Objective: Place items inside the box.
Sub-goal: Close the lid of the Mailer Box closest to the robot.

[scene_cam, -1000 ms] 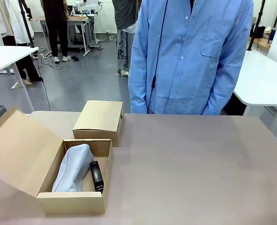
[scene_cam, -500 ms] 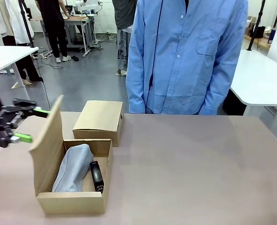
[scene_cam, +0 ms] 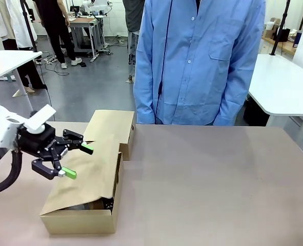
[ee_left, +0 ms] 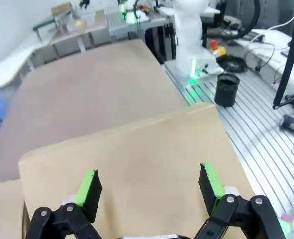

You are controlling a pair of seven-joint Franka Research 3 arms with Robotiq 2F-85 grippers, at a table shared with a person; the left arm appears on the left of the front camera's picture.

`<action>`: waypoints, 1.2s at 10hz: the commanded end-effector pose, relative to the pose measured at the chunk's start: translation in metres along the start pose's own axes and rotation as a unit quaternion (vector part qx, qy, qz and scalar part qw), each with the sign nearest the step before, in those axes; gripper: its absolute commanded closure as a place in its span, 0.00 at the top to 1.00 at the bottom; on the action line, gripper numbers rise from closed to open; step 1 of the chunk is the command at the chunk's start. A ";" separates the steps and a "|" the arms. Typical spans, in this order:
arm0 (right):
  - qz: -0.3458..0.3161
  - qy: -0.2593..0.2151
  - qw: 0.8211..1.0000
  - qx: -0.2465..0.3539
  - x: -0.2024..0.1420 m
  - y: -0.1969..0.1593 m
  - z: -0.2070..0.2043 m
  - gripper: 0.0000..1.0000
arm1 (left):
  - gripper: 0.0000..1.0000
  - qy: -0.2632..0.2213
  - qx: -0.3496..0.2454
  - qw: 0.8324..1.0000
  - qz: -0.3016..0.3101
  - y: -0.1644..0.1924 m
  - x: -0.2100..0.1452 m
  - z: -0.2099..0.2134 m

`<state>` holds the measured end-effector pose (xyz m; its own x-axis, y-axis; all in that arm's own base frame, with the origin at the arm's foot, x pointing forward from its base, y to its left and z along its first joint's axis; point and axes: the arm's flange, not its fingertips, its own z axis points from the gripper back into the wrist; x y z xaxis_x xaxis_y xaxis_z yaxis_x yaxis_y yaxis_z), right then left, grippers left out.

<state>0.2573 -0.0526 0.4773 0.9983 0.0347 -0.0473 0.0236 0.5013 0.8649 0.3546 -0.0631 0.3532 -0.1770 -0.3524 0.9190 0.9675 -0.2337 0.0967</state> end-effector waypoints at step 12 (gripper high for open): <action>-0.006 -0.002 1.000 0.008 0.000 0.005 0.003 1.00 | 1.00 -0.109 0.014 0.981 0.161 -0.071 0.043 0.087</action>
<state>0.2573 -0.0526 0.4773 0.9983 0.0348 -0.0475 0.0237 0.5012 0.8650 0.3205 0.0091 0.4082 0.0590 -0.2500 0.9664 0.9826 -0.1562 -0.1004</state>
